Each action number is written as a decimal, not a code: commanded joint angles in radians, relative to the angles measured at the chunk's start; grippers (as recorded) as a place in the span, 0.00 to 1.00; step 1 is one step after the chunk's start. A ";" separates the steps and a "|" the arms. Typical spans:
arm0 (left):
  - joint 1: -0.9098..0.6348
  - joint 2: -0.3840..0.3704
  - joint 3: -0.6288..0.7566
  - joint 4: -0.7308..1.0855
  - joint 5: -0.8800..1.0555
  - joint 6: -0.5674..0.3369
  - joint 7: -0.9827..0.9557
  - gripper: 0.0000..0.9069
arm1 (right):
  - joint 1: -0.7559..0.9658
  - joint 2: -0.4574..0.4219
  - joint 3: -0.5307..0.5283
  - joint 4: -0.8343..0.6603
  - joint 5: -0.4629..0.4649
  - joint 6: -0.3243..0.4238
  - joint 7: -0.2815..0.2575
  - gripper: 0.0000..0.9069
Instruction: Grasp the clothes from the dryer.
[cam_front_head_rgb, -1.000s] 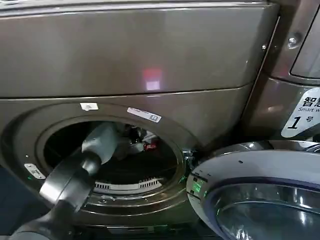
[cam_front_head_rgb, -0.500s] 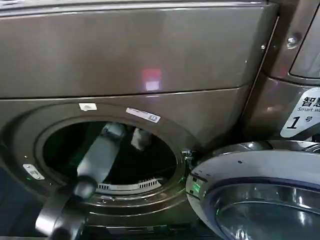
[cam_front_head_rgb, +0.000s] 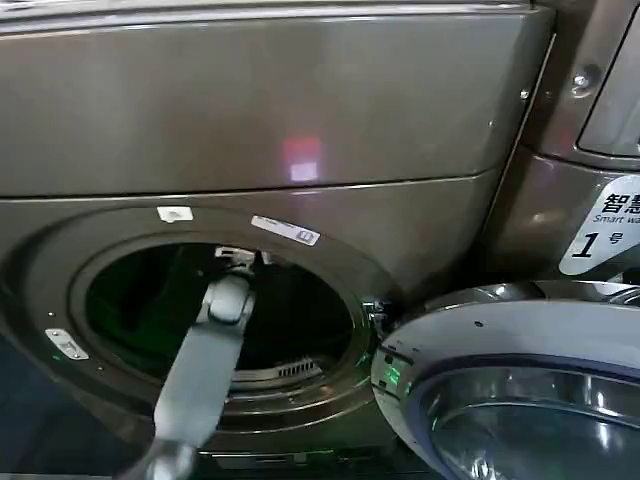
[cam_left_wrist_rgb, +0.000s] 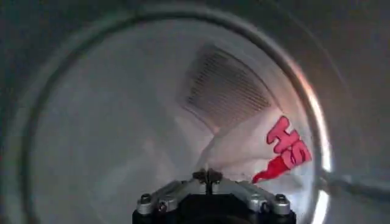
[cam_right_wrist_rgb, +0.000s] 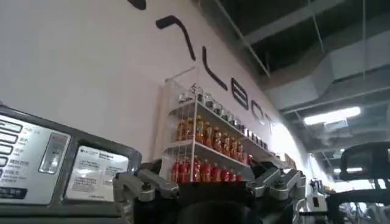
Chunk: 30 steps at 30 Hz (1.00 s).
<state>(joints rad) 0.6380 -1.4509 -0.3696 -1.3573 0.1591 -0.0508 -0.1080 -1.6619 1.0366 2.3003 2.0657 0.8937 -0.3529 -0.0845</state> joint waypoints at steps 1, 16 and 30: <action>0.236 -0.023 -0.072 -0.293 0.013 -0.052 -0.150 0.00 | 0.004 -0.002 -0.007 0.003 -0.011 0.028 0.007 1.00; 0.296 -0.007 -0.039 -0.344 -0.075 0.015 -0.026 0.00 | 0.001 0.003 0.003 -0.003 0.000 0.045 0.014 1.00; 0.277 -0.006 -0.036 -0.339 -0.091 0.021 -0.002 0.00 | -0.001 -0.002 0.012 -0.002 -0.031 0.034 0.001 1.00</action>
<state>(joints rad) 0.9063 -1.4510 -0.4070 -1.6828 0.0773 -0.0385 -0.1306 -1.6598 1.0404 2.3078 2.0662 0.8810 -0.3190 -0.0738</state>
